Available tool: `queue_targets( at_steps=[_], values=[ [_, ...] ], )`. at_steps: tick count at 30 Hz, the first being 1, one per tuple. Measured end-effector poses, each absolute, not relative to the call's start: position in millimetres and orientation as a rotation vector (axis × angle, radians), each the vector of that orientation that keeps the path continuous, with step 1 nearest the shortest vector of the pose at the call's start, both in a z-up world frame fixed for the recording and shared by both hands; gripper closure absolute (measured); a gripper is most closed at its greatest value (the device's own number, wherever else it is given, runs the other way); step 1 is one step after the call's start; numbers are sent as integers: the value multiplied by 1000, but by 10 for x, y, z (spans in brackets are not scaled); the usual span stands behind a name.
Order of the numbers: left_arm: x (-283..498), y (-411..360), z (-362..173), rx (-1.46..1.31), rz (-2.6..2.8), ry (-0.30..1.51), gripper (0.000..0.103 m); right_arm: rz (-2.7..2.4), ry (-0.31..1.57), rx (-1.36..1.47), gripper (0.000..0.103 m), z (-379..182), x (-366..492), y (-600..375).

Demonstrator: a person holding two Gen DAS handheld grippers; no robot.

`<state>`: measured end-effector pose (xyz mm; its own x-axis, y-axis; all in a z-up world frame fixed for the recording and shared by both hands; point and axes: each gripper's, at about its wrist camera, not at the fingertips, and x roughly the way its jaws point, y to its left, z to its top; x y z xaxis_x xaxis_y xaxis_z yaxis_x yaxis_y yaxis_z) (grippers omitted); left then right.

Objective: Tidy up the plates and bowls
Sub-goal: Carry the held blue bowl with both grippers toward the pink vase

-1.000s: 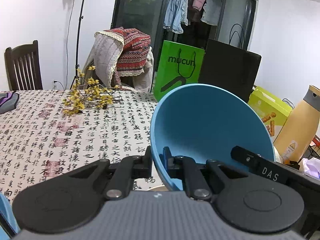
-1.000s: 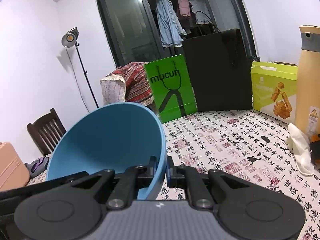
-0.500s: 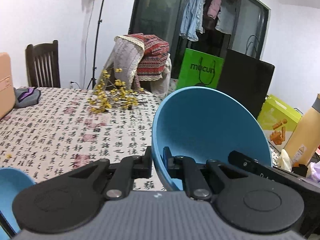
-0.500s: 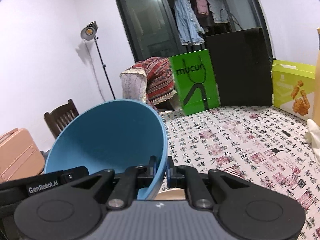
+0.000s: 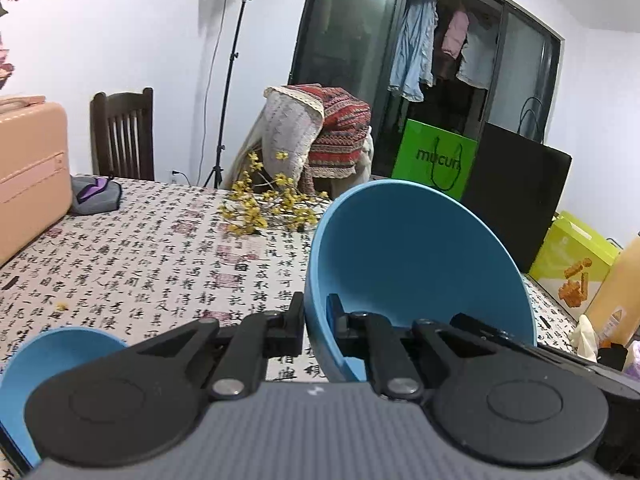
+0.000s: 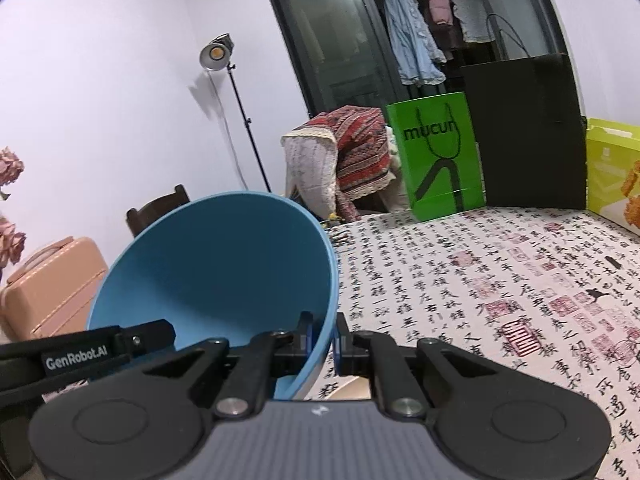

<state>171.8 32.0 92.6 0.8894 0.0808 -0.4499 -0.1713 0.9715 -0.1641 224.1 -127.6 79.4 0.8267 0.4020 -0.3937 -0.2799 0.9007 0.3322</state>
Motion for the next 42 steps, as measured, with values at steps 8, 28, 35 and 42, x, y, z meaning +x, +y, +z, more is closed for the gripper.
queue_targets(
  at_steps=[8,28,35,42],
  values=[
    [1585,494,972,-211,174,449,92,419,479,259,93,850,2175,-1095],
    [1209,1032,1110,-234,280,416,91,547,484,234,93,1013,2046,-464],
    [1153,1187,1113,-244,299,427,91,574,501,227,93,1027,2015,-300],
    [1082,1366,1075,-263,319,436,91,611,524,236,92,997,2017,-139]
  ],
)
